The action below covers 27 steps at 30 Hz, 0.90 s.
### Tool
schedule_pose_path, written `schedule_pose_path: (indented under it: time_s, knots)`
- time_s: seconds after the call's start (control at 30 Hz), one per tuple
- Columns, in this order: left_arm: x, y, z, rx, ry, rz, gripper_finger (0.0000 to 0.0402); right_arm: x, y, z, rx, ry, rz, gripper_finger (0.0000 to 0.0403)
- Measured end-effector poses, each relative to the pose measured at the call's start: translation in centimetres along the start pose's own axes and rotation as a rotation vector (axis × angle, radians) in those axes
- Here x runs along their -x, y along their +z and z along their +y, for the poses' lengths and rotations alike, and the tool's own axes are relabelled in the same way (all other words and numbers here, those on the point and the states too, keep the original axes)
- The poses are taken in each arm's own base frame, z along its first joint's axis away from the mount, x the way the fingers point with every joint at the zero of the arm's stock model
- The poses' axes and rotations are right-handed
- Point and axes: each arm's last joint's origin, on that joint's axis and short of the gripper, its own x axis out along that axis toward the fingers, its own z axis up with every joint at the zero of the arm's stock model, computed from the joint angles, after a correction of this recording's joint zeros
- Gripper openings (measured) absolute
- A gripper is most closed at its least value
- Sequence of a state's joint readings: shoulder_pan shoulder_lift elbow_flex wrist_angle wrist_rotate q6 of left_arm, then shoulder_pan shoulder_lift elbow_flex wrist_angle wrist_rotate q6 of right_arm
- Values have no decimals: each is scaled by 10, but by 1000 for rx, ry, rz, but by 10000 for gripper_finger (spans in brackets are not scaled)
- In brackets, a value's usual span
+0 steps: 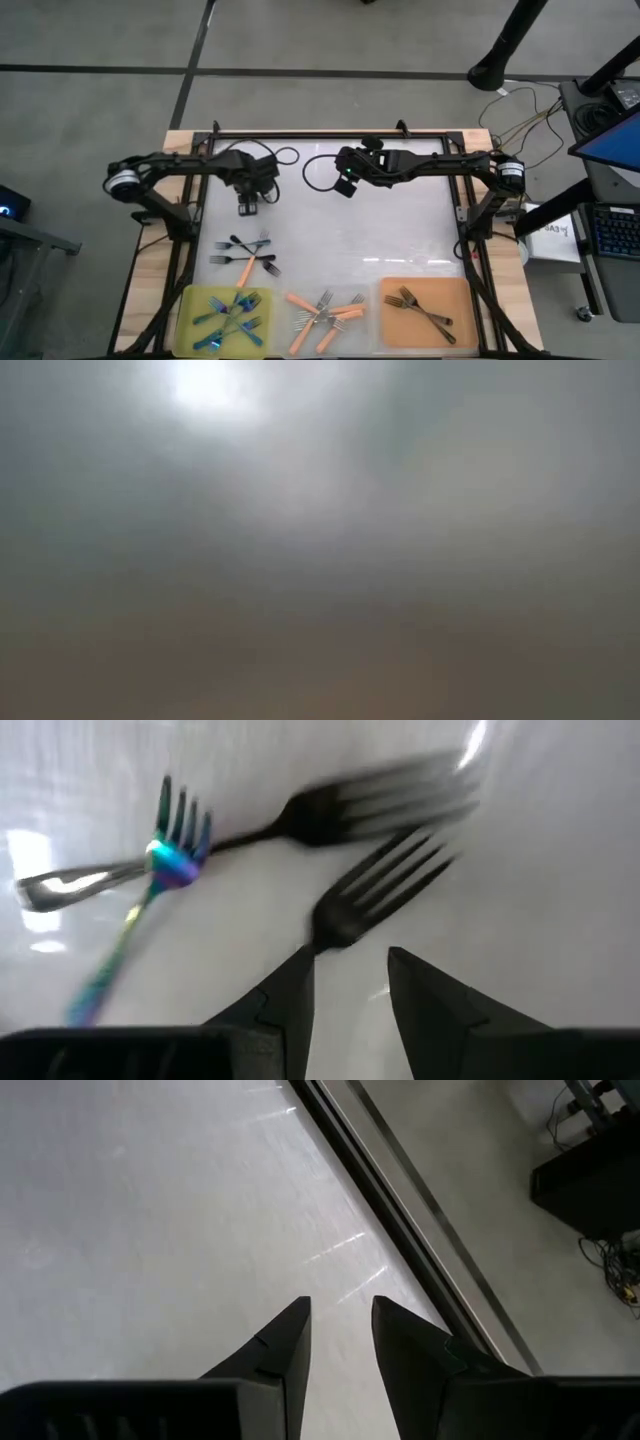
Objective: Sort silverware by color (type)
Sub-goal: Put the black fork into the orange bin
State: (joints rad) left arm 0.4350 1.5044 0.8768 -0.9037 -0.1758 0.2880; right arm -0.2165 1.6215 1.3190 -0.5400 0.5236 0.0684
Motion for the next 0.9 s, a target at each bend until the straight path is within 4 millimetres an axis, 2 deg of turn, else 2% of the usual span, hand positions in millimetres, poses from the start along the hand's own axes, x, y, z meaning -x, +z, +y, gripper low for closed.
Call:
schedule_pose_path:
  time_s: [0.13, 0.37, 0.6, 0.9]
  knots:
    - [-14, -2, 6, -115, 42, 112, 110, 0, 0, 0, -1, 0, 0, 101]
    - [-36, -3, 16, -132, -2, 205, 110, 0, 0, 0, 0, 0, -1, 98]
    - [-39, -4, 22, -146, -5, 203, 110, 0, 0, 0, -3, 0, -2, 96]
    - [-38, -4, 21, -282, -49, 181, 100, 0, 3, 0, -14, 2, -25, 93]
